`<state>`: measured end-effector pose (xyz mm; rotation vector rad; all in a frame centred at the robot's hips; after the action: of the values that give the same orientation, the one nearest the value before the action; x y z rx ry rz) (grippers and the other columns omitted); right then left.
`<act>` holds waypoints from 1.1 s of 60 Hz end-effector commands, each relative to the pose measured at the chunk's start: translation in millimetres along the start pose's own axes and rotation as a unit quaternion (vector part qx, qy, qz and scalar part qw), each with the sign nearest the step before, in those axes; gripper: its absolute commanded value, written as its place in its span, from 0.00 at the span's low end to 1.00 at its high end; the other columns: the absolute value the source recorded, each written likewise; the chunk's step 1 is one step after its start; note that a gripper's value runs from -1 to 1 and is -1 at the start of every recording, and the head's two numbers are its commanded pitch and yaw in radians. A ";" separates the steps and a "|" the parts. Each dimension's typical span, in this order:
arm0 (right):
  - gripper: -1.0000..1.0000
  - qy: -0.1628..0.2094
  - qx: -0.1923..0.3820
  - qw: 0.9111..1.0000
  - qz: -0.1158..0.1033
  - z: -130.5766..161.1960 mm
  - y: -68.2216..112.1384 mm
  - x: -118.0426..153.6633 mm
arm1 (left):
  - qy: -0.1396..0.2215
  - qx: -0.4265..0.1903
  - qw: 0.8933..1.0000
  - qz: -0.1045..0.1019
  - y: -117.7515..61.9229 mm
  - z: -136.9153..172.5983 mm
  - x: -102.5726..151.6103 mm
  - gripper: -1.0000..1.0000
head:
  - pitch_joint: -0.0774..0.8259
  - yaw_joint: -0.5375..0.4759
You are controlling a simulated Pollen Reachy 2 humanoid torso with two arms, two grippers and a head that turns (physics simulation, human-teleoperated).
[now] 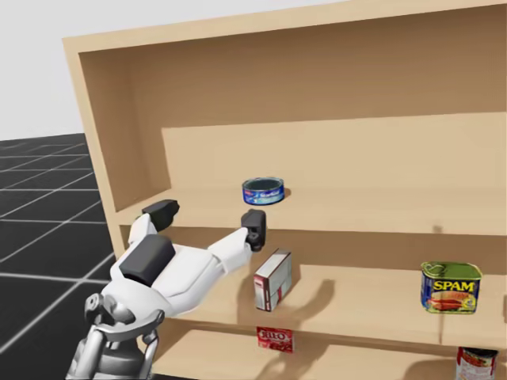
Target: Look through the shelves, find the tuna can, and take it.
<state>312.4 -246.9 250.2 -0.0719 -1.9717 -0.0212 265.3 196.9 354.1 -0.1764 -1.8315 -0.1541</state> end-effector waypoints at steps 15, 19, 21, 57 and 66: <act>0.00 0.002 -0.011 1.000 -0.004 -0.8 -2.3 0.0 | 0.061 0.000 0.998 0.020 -21.1 -74.2 8.0 0.00 | 0.28 0.78; 0.00 0.002 -0.012 1.000 -0.004 -1.3 -3.7 -0.1 | 0.077 0.006 0.997 0.025 -21.9 -88.3 3.1 0.00 | 0.29 0.78; 0.00 0.002 -0.012 1.000 -0.005 -1.6 -4.5 -0.2 | 0.086 0.009 0.996 0.029 -21.4 -96.6 0.0 0.00 | 0.29 0.78; 0.00 0.001 -0.017 1.000 -0.007 -3.3 -10.4 -0.8 | 0.172 0.047 0.984 0.033 -18.2 -158.2 -32.4 0.00 | 0.30 0.76; 0.00 0.001 -0.018 1.000 -0.008 -3.3 -11.1 -0.8 | 0.183 0.047 0.982 0.023 -20.6 -154.1 -34.9 0.97 | 0.31 0.76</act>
<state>315.1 -257.8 251.2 -0.0811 -1.9701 -0.0639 412.7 150.0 374.6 -0.1523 -1.6320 -0.0810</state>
